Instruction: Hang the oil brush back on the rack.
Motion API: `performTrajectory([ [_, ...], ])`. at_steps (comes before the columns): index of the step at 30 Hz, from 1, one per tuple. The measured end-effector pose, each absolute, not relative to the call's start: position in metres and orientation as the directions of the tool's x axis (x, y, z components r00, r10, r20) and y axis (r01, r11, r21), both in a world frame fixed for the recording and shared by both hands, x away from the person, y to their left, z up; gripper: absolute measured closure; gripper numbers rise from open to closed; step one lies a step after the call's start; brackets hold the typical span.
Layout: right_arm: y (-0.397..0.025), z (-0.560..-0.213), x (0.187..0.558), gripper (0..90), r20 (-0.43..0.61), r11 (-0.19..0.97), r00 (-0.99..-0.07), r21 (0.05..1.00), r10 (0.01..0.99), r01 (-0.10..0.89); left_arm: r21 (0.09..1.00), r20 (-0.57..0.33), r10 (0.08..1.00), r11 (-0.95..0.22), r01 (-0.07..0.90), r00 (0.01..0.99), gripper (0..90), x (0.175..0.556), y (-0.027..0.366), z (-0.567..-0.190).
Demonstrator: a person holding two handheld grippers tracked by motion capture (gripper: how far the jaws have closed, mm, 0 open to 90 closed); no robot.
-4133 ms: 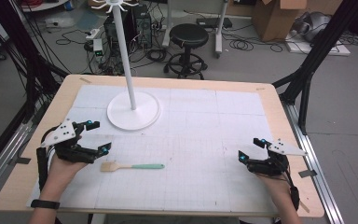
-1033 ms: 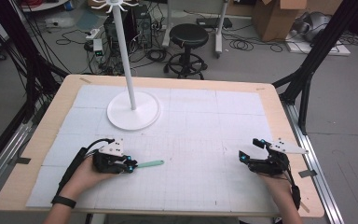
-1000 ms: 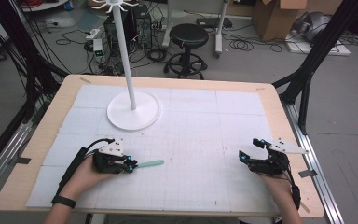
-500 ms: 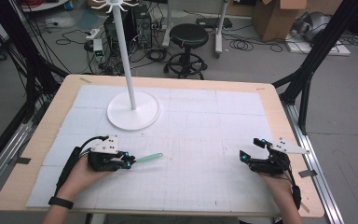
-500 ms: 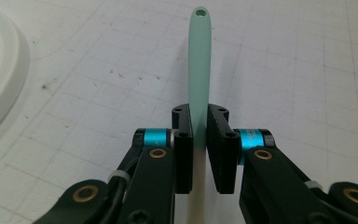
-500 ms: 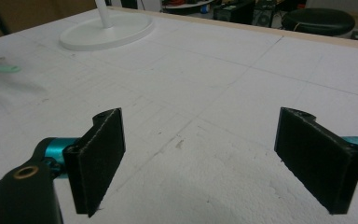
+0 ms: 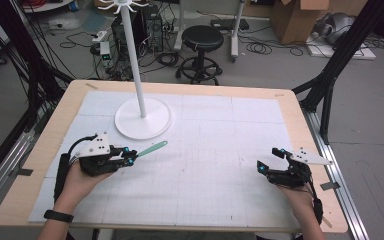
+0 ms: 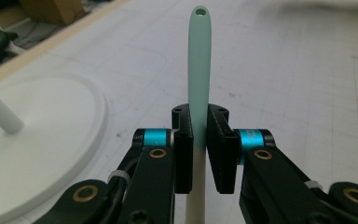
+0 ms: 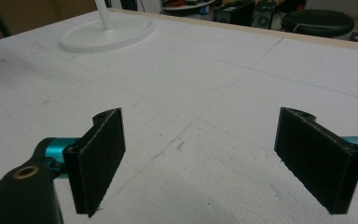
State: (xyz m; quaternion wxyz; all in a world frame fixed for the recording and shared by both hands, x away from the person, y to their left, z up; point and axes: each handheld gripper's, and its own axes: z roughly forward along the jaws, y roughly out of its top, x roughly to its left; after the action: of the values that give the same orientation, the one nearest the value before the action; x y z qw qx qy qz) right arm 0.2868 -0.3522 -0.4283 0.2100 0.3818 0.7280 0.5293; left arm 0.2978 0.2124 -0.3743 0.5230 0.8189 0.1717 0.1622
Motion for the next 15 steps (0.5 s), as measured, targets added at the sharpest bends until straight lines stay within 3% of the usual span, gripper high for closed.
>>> performTrajectory([
  [15, -0.353, -0.428, 0.288, 15.5, 0.102, 0.143, -0.614, 0.931, 0.783, 0.336, 0.994, 0.072, 0.686, -0.108, 0.004, 0.724, 81.3, 0.305, 0.244, -0.328],
])
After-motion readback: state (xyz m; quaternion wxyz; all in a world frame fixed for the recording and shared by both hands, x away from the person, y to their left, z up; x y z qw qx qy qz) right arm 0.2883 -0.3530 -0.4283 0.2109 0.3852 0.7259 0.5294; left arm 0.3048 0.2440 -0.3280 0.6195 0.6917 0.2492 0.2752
